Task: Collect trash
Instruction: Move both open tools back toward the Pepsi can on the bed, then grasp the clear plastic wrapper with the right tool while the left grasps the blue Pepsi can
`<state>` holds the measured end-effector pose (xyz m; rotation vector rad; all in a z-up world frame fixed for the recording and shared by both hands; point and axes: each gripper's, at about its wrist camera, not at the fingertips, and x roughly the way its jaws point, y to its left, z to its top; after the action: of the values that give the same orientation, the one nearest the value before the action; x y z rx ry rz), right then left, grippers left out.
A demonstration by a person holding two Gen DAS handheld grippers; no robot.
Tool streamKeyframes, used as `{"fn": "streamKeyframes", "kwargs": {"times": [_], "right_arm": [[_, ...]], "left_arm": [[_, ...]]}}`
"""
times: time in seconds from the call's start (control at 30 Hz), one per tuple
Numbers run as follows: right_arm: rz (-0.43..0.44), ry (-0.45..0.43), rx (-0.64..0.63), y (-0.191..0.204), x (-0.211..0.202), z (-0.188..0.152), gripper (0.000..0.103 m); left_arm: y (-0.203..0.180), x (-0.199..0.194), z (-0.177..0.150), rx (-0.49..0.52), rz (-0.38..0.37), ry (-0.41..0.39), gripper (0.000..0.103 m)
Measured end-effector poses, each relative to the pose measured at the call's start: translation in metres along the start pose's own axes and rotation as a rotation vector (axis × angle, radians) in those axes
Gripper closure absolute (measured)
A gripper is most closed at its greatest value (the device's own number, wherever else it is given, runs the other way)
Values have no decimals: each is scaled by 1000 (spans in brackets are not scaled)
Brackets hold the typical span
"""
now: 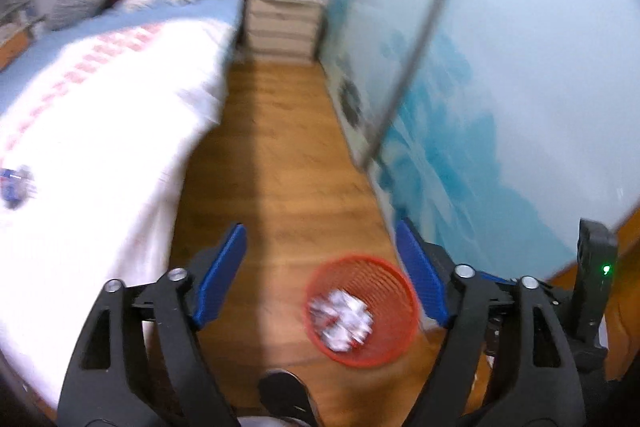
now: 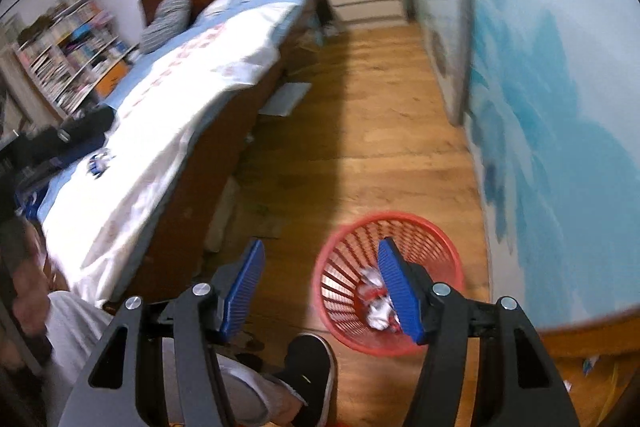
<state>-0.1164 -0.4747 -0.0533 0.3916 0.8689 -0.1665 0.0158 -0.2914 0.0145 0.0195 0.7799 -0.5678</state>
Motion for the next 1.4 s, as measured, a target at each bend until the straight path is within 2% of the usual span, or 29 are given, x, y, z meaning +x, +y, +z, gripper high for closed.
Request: {"fn": "streamKeyframes", "kwargs": {"times": [0.1, 0.2, 0.3, 0.37, 0.47, 0.6, 0.67, 0.73, 0.8, 0.9, 1.17, 1.23, 1.27, 1.4], "right_arm": [[39, -22, -91, 51, 3, 27, 42], [93, -18, -159, 107, 19, 54, 42], [135, -20, -257, 172, 38, 78, 42], [189, -22, -309, 223, 58, 95, 42], [248, -26, -329, 285, 89, 119, 43], [311, -12, -328, 372, 136, 147, 42], [377, 11, -323, 410, 163, 151, 43], [357, 52, -389, 451, 198, 148, 44], [350, 84, -434, 478, 226, 144, 50], [311, 126, -457, 497, 266, 135, 51], [253, 276, -475, 517, 347, 110, 51], [243, 271, -500, 521, 347, 109, 76], [242, 280, -508, 521, 347, 109, 85], [268, 273, -491, 515, 334, 112, 86]], "left_arm": [[56, -37, 15, -38, 82, -70, 18], [113, -59, 13, -29, 175, -99, 16], [172, -62, -1, -44, 263, -68, 16], [207, -61, -12, -104, 333, -42, 16], [250, -63, -25, -213, 311, -27, 16], [288, -70, -39, -237, 349, -10, 16], [300, -70, -43, -265, 343, -2, 16], [315, -74, -46, -304, 332, 5, 16], [333, -80, -50, -351, 338, -4, 16], [347, -93, -54, -387, 399, -52, 16], [361, -90, -54, -389, 389, -45, 16], [358, -87, -55, -379, 392, -34, 16], [358, -84, -54, -378, 392, -31, 16], [355, -81, -53, -385, 384, -33, 16]]}}
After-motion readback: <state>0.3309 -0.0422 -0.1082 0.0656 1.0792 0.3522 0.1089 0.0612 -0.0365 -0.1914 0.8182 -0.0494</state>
